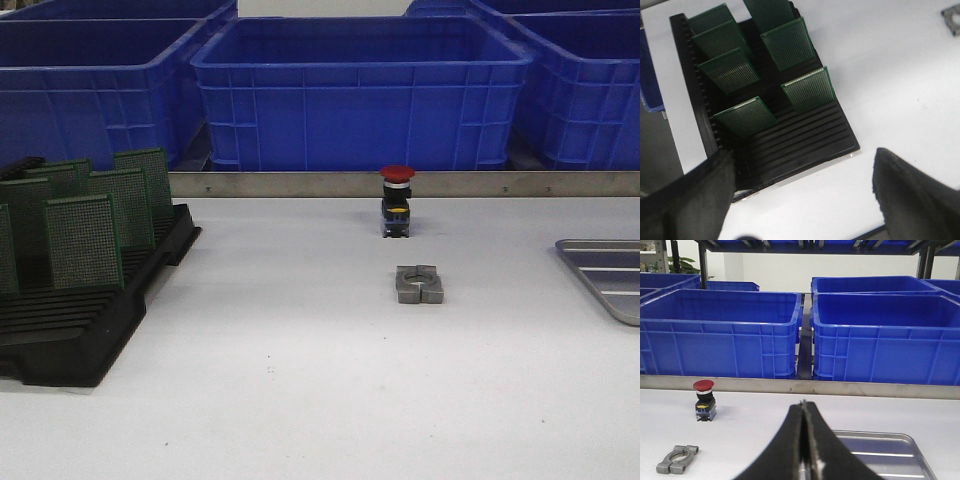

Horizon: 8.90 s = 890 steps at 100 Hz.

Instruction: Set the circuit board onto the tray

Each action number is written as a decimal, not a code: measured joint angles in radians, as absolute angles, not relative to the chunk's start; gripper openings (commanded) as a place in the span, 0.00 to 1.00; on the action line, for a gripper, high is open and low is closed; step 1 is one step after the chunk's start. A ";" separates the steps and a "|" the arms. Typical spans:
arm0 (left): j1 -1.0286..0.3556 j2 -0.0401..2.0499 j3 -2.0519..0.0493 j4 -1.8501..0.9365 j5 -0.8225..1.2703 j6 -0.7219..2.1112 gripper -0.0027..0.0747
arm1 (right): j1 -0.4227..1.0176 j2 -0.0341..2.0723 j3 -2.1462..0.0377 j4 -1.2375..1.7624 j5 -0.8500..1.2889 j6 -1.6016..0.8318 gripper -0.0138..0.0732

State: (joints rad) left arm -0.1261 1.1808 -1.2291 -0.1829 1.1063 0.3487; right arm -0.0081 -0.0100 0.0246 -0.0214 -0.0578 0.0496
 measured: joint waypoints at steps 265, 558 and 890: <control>-0.126 1.973 -1.544 -0.291 1.191 1.382 0.27 | -0.008 -0.010 0.025 -0.021 -0.058 0.050 0.08; -0.546 1.780 -1.702 -0.650 1.237 0.998 0.01 | -0.008 0.391 -0.664 0.198 0.863 0.081 0.08; -0.559 1.780 -1.702 -0.651 1.242 1.006 0.08 | 0.180 1.525 -1.154 0.995 1.095 -1.445 0.08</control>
